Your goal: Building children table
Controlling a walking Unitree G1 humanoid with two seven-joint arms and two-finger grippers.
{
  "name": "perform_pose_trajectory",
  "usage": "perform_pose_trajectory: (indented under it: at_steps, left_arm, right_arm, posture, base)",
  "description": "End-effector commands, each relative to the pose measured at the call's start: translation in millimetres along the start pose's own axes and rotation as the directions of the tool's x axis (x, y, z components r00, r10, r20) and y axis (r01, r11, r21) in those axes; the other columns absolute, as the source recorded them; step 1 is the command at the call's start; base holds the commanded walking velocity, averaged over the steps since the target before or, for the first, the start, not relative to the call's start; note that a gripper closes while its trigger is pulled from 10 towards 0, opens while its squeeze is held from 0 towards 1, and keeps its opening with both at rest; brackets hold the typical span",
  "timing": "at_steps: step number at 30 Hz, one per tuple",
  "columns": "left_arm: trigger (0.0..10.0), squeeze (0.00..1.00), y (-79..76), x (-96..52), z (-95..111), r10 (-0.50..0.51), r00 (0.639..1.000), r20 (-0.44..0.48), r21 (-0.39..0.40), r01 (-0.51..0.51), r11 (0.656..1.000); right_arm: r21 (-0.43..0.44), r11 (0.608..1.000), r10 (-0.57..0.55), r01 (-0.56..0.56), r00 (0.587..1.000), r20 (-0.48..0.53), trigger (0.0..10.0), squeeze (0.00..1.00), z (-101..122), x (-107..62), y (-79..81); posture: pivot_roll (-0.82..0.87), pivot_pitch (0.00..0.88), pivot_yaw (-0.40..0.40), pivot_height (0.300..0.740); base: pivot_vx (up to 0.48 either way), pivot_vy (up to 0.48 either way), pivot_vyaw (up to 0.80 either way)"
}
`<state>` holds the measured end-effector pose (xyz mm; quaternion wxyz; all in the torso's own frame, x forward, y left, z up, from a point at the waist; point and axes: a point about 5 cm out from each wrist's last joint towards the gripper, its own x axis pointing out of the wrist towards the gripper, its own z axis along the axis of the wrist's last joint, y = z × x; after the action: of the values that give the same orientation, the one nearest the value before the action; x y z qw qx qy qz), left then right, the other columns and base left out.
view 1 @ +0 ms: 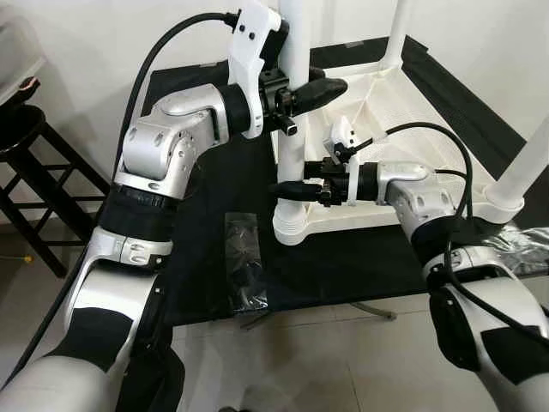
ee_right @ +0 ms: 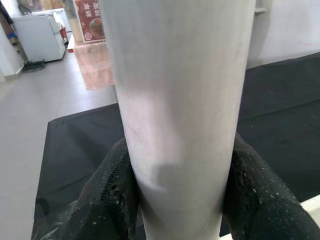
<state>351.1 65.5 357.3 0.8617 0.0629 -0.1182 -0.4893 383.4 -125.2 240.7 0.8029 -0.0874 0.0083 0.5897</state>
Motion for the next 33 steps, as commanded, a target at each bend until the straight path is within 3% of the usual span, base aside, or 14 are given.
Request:
perform_pose_trajectory:
  at_steps: [1, 4, 5, 8, 9, 10, 11, 12, 13, 15, 17, 26, 27, 33]
  left_arm:
    - [10.0, 1.00, 0.3, -3.0, -4, -0.007, 0.999, -0.033, 0.003, 0.007, 1.000]
    - [10.0, 1.00, 2.2, -3.0, -3, 0.014, 1.000, -0.027, -0.010, -0.014, 1.000]
    - [10.0, 0.00, 6.4, -4.7, -2, 0.038, 0.999, -0.019, -0.034, -0.039, 0.999]
    - [10.0, 0.00, 11.6, -7.4, -1, 0.067, 0.998, -0.021, -0.039, -0.068, 0.997]
    - [10.0, 0.00, 17.1, -10.8, -1, 0.098, 0.995, -0.026, -0.046, -0.099, 0.994]
    - [10.0, 0.00, 17.1, -10.8, -1, 0.098, 0.995, -0.026, -0.046, -0.099, 0.994]
    - [10.0, 0.00, 21.3, -13.6, -3, 0.117, 0.992, -0.036, -0.051, -0.118, 0.992]
    - [10.0, 0.00, 21.3, -13.6, -3, 0.117, 0.992, -0.036, -0.051, -0.118, 0.992]
    - [10.0, 0.00, 23.0, -15.0, -6, 0.126, 0.991, -0.052, -0.047, -0.128, 0.991]
    - [10.0, 0.00, 23.0, -15.0, -6, 0.126, 0.991, -0.052, -0.047, -0.128, 0.991]
    - [10.0, 0.00, 21.4, -12.9, -9, 0.117, 0.991, -0.067, -0.046, -0.120, 0.992]
    - [10.0, 0.00, 20.7, -12.2, -9, 0.124, 0.990, -0.065, -0.049, -0.127, 0.991]
    - [0.0, 0.00, 19.5, -11.6, -11, 0.119, 0.991, -0.064, -0.054, -0.123, 0.991]
    - [0.0, 0.00, 18.9, -10.8, -11, 0.113, 0.992, -0.064, -0.056, -0.116, 0.992]
  right_arm:
    - [0.005, 1.000, 0.028, -0.028, 0.999, 0.018, 0.0, 0.00, -2, 4.3, 2.8]
    - [-0.012, 1.000, 0.005, -0.005, 1.000, 0.014, 0.0, 0.00, -5, 4.7, 3.9]
    - [0.017, 0.996, -0.086, 0.087, 0.996, -0.004, 0.0, 0.00, -19, 11.3, 10.0]
    - [0.060, 0.951, -0.299, 0.302, 0.953, -0.052, 0.0, 0.00, -40, 23.9, 20.0]
    - [0.107, 0.837, -0.526, 0.536, 0.843, -0.110, 0.0, 0.00, -67, 35.2, 46.0]
    - [0.107, 0.837, -0.526, 0.536, 0.843, -0.110, 0.0, 0.00, -67, 35.2, 46.0]
    - [0.125, 0.722, -0.664, 0.680, 0.732, -0.150, 0.0, 0.00, -83, 40.3, 70.9]
    - [0.125, 0.722, -0.664, 0.680, 0.732, -0.150, 0.0, 0.00, -83, 40.3, 70.9]
    - [0.158, 0.635, -0.739, 0.756, 0.654, -0.164, 0.0, 0.00, -90, 48.1, 89.7]
    - [0.158, 0.635, -0.739, 0.756, 0.654, -0.164, 0.0, 0.00, -90, 48.1, 89.7]
    - [0.230, 0.586, -0.776, 0.777, 0.620, -0.118, 0.0, 0.00, -78, 75.2, 88.3]
    - [0.210, 0.588, -0.784, 0.781, 0.614, -0.090, 0.0, 0.00, -68, 74.5, 73.0]
    - [0.194, 0.611, -0.767, 0.767, 0.635, -0.094, 10.0, 0.00, -63, 70.1, 71.7]
    - [0.190, 0.608, -0.774, 0.770, 0.629, -0.072, 10.0, 0.00, -49, 64.5, 77.7]
  posture:
    - [-0.02, 0.125, 0.071, 0.740]
    - [-0.02, 0.124, 0.069, 0.740]
    - [-0.04, 0.124, 0.055, 0.740]
    - [-0.04, 0.126, 0.049, 0.740]
    - [-0.05, 0.125, 0.063, 0.740]
    - [-0.05, 0.125, 0.063, 0.740]
    - [-0.04, 0.126, 0.066, 0.740]
    - [-0.04, 0.126, 0.066, 0.740]
    - [-0.04, 0.126, 0.071, 0.740]
    - [-0.04, 0.126, 0.071, 0.740]
    - [-0.04, 0.113, 0.069, 0.740]
    - [-0.05, 0.113, 0.060, 0.740]
    - [-0.05, 0.112, 0.060, 0.740]
    - [-0.05, 0.108, 0.059, 0.740]
  base:
    - [0.000, 0.000, 0.00]
    - [0.000, 0.000, 0.00]
    - [0.000, 0.000, 0.00]
    - [0.000, 0.000, 0.00]
    - [0.000, 0.000, 0.00]
    - [0.000, 0.000, 0.00]
    - [0.000, 0.000, 0.00]
    - [0.000, 0.000, 0.00]
    - [0.000, 0.000, 0.00]
    - [0.000, 0.000, 0.00]
    - [0.000, 0.000, 0.00]
    - [0.000, 0.000, 0.00]
    - [0.000, 0.000, 0.00]
    - [0.000, 0.000, 0.00]
